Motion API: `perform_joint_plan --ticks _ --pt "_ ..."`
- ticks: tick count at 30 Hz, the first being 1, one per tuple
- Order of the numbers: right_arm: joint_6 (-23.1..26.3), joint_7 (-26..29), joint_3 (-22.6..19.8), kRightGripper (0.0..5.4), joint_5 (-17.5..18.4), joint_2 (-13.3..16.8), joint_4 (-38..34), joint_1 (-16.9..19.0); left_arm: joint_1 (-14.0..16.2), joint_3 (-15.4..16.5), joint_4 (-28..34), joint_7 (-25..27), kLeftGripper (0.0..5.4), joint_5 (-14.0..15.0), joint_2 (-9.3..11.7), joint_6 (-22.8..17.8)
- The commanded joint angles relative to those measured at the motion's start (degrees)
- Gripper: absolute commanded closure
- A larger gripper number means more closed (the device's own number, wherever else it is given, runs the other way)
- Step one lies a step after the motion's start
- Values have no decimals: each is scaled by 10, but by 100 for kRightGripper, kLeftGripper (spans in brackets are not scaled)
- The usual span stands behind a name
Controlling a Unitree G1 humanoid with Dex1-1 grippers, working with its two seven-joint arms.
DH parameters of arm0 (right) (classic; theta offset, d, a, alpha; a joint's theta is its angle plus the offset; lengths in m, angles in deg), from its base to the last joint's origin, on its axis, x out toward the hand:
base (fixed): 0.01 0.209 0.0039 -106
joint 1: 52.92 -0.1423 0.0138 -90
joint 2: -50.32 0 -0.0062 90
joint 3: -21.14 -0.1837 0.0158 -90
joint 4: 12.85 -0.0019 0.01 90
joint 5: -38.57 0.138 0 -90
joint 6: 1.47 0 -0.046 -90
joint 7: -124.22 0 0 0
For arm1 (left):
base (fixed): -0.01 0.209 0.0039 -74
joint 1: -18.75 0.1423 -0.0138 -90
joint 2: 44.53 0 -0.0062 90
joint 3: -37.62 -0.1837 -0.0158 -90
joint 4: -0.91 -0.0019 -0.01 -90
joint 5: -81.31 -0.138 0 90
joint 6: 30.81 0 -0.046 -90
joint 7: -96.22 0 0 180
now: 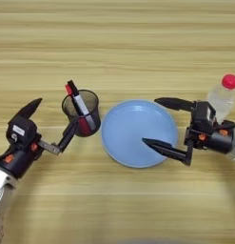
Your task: Move the objects on the table
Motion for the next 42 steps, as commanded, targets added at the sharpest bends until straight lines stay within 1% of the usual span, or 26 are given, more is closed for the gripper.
perform_joint_plan --ticks 1,5,8,11,15,17,20,21,25,28,30,32,35,37,39,42 --pt "-11 -8 2 0 -9 -6 -4 -10 -29 3 -5 -26 4 -5 -7 -17" --pt "-7 -25 -1 0 -8 -12 -26 -5 -58 -1 -30 -51 4 -17 -19 -12" --pt "-2 -45 -4 0 -7 -17 -40 -2 -97 -1 -65 -84 4 -40 -34 5" --pt "4 -64 -5 0 -7 -20 -51 1 -124 -3 -90 -101 4 -51 -42 11" --pt "18 -90 -7 0 -4 -26 -64 -1 -157 -12 -131 -110 4 -67 -48 22" --pt "29 -107 -11 0 -2 -28 -76 -2 -182 -13 -164 -114 4 -73 -49 34" --pt "45 -133 -20 0 1 -29 -97 -3 -207 -16 -196 -115 4 -78 -53 52" --pt "50 -141 -24 0 3 -30 -103 -4 -212 -17 -202 -116 4 -79 -54 56" --pt "80 -204 -55 0 7 -41 -142 -16 -228 -22 -233 -114 4 -82 -60 76" --pt "100 -268 -95 0 -2 -50 -165 -34 -238 -23 -251 -115 4 -85 -62 88" --pt "115 -300 -122 0 0 -47 -181 -41 -241 -23 -256 -116 4 -86 -64 92" --pt "128 -319 -144 0 4 -41 -191 -41 -242 -25 -258 -118 4 -87 -66 96" --pt "145 -333 -169 0 9 -31 -201 -35 -242 -28 -261 -119 4 -88 -69 99" --pt "159 -336 -159 0 7 -30 -205 -31 -241 -30 -262 -120 4 -89 -70 101" --pt "183 -348 -143 0 17 -48 -197 -32 -240 -31 -262 -121 4 -90 -72 102" --pt "216 -381 -125 0 35 -82 -203 -46 -238 -33 -258 -122 4 -92 -73 100"
